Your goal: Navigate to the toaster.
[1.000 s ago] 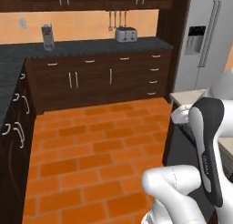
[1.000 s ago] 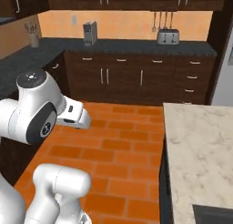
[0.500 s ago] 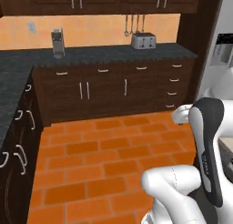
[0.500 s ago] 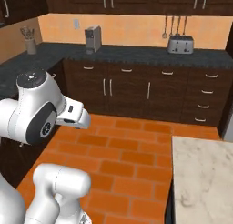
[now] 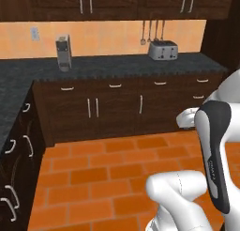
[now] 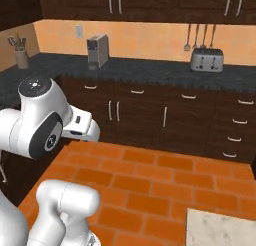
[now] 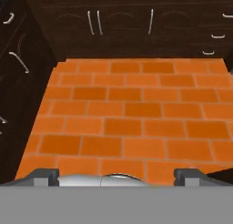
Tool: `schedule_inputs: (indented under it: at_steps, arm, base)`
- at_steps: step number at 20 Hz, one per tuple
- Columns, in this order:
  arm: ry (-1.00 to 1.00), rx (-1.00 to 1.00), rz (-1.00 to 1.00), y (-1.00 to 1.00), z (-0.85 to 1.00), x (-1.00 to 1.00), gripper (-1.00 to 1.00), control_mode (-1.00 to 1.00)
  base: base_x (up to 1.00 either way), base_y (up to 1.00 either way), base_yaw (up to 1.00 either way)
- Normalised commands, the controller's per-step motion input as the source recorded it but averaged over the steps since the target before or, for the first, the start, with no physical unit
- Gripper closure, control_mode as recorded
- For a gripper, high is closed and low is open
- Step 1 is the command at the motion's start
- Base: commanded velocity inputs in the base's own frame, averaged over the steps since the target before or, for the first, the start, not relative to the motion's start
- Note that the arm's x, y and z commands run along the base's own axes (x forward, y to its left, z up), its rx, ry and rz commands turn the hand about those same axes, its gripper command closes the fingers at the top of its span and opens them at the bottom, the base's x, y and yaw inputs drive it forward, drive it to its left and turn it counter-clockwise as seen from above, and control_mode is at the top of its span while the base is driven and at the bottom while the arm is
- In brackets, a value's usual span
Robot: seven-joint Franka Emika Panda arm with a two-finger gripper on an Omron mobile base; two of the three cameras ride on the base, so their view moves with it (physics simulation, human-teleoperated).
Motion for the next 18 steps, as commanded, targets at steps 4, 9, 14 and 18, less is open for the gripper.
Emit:
schedule_inputs:
  at_steps: [4,9,14,18]
  arm:
    - [0.0,0.0,0.0,0.0,0.0,0.0,-1.0,1.0]
    - [0.0,0.0,0.0,0.0,0.0,0.0,-1.0,1.0]
    - [0.0,0.0,0.0,0.0,0.0,0.0,-1.0,1.0]
    - [0.0,0.0,0.0,0.0,0.0,0.0,-1.0,1.0]
  base:
    - [1.0,-0.22,0.09]
    - [1.0,-0.06,0.05]
    - [1.0,-0.34,0.0]
    - [1.0,-0.93,0.0]
